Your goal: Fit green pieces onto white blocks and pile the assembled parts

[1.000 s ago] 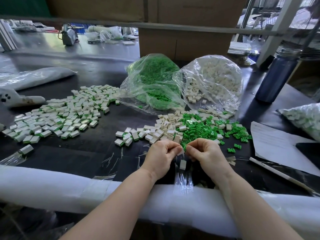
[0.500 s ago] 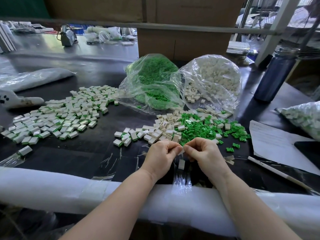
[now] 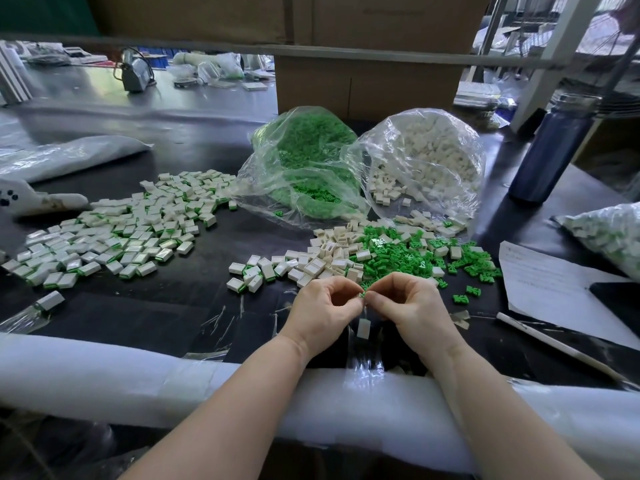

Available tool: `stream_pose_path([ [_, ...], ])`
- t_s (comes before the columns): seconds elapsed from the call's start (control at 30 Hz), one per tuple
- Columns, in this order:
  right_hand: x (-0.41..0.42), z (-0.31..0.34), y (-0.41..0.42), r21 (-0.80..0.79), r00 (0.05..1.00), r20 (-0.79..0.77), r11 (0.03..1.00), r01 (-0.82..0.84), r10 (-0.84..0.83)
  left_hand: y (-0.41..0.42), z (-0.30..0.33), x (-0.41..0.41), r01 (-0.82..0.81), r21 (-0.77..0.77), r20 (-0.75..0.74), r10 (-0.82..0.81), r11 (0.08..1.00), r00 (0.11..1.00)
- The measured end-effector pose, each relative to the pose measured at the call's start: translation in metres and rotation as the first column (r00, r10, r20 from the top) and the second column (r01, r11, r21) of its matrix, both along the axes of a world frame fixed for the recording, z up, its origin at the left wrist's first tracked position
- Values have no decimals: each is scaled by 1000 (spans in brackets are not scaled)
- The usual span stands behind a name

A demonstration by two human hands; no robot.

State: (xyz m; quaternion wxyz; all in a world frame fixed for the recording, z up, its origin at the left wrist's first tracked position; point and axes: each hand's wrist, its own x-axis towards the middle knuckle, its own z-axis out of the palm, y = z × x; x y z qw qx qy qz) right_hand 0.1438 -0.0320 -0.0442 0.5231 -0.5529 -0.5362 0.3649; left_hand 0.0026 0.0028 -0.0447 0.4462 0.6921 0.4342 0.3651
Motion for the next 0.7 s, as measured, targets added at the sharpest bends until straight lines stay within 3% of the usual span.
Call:
stream_pose_path([
  [0.37, 2, -3, 2, 20, 997, -75, 999, -28, 30, 1, 2, -4, 34, -65, 99, -28, 997, 995],
  [0.43, 1, -5, 3, -10, 991, -115, 998, -62, 61, -1, 3, -3, 51, -42, 103, -47, 998, 994],
  [0.57, 1, -4, 4, -46, 988, -15, 987, -152, 152, -2, 5, -1, 76, -28, 109, -73, 997, 991],
  [0.7, 1, -3, 3, -45, 976, -70, 977, -208, 205, -3, 6, -1, 87, -33, 118, -82, 996, 990],
])
